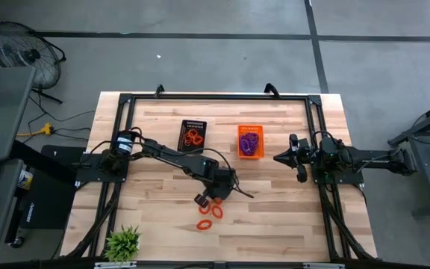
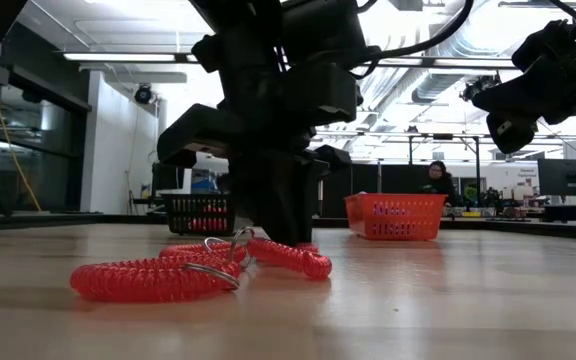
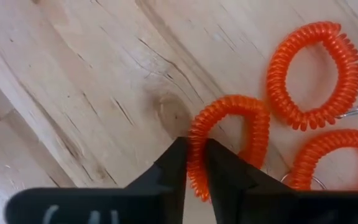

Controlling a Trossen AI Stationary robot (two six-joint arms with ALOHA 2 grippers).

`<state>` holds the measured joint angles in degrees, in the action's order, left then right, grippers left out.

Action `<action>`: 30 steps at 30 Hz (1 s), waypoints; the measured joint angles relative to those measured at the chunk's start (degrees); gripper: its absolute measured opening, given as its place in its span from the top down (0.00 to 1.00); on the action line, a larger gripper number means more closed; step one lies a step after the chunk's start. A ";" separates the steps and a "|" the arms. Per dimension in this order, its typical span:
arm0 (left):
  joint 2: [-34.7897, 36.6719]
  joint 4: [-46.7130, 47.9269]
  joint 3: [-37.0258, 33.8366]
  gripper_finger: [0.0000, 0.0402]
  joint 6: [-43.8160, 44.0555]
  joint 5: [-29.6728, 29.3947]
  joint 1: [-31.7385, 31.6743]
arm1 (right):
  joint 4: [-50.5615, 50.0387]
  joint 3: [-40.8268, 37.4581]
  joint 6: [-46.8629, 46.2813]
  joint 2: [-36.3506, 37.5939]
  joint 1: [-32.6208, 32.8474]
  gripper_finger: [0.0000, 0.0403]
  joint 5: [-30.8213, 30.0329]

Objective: Sort spring keychains into baskets
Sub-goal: Put the orange spring keychain into the black basket

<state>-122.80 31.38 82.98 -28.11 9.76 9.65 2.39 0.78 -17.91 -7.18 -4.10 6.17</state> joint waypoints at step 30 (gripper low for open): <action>0.72 28.99 24.78 0.94 32.81 -3.75 -4.59 | 0.06 0.00 0.02 0.04 0.00 0.97 0.02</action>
<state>-122.08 60.37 107.76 4.70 6.01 5.06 2.46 0.78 -17.89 -7.14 -4.10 6.20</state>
